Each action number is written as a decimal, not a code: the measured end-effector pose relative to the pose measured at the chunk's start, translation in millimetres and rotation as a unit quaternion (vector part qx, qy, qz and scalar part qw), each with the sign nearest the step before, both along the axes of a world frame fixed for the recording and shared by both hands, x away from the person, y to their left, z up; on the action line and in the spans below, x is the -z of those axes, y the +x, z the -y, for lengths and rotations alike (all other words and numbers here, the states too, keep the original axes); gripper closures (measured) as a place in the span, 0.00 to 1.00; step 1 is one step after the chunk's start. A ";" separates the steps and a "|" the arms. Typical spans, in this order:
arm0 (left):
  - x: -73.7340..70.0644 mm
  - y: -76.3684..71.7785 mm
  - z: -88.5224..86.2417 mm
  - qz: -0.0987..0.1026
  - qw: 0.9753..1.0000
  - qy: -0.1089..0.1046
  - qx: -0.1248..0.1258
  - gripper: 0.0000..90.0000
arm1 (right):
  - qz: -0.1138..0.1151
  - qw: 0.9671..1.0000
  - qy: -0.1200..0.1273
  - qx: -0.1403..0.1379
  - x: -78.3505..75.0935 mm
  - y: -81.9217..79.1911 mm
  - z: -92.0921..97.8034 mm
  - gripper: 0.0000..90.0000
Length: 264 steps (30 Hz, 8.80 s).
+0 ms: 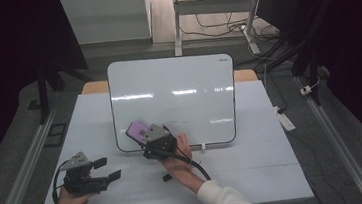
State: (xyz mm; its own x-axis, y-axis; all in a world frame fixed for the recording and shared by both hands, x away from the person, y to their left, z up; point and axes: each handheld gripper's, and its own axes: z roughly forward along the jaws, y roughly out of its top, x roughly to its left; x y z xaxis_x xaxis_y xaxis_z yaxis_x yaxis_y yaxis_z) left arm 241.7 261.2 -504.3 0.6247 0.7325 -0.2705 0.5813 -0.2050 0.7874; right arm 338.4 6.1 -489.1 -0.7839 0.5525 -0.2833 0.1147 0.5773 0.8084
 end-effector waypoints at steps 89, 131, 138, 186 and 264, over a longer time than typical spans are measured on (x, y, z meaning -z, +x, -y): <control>-1.9 1.7 0.8 0.006 1.000 0.000 0.003 0.22 | 0.038 0.996 0.040 0.068 -18.1 16.4 31.3 0.45; -1.6 4.6 3.3 0.003 1.000 -0.004 0.003 0.22 | 0.012 0.997 -0.007 0.070 -5.4 0.4 73.9 0.45; -5.9 3.6 5.8 0.008 1.000 -0.011 0.006 0.23 | -0.002 0.998 0.028 0.061 -21.7 -16.5 122.1 0.45; -47.0 79.0 152.5 0.039 0.960 0.043 0.273 0.30 | -0.087 0.986 0.021 -0.143 -13.9 -35.7 151.9 0.44; -24.3 -7.0 22.2 0.047 0.999 0.014 0.010 0.19 | -0.018 0.960 0.035 0.276 -15.5 -12.0 197.9 0.60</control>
